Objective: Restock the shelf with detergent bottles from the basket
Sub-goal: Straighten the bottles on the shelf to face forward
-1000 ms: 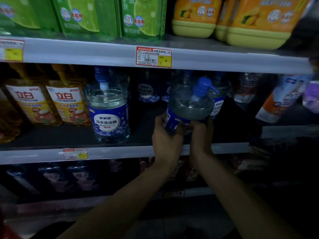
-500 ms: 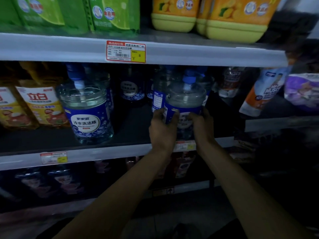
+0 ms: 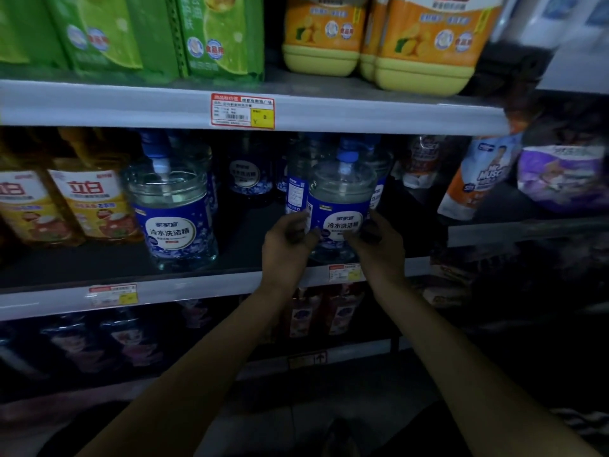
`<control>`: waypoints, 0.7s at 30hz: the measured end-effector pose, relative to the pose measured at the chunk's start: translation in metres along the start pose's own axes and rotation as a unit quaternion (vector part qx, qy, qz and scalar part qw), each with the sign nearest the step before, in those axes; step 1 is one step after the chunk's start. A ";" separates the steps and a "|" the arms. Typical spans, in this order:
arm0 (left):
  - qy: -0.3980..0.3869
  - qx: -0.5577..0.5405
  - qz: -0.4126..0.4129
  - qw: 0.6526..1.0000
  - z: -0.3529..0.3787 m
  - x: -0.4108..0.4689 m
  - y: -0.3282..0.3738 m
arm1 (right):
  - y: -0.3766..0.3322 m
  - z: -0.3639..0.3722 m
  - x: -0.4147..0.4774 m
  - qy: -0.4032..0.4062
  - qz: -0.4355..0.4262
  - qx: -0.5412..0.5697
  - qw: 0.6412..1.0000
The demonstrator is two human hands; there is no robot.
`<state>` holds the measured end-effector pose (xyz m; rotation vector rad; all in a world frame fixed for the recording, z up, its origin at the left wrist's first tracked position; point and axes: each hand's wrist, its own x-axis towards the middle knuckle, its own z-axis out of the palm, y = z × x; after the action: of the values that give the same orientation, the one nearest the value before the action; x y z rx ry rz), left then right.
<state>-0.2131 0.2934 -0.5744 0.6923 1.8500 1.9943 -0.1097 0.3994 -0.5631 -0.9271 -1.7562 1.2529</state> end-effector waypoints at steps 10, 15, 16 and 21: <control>0.068 0.071 -0.002 0.995 -0.063 0.000 -0.004 | -0.019 0.037 -0.030 -0.074 -0.083 -0.042 0.993; 0.089 0.093 0.019 0.991 -0.082 0.006 -0.003 | -0.020 0.093 -0.018 -0.130 -0.050 -0.058 0.989; 0.094 0.093 0.024 0.991 -0.085 0.008 -0.004 | -0.019 0.103 -0.014 -0.135 -0.046 -0.058 0.988; 0.053 0.120 0.056 0.990 -0.090 0.011 -0.004 | -0.004 0.152 0.005 -0.164 0.057 0.015 0.985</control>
<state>-0.2726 0.2246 -0.5799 0.7873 2.1836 1.9276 -0.2479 0.3425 -0.5912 -0.8501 -1.9502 1.5761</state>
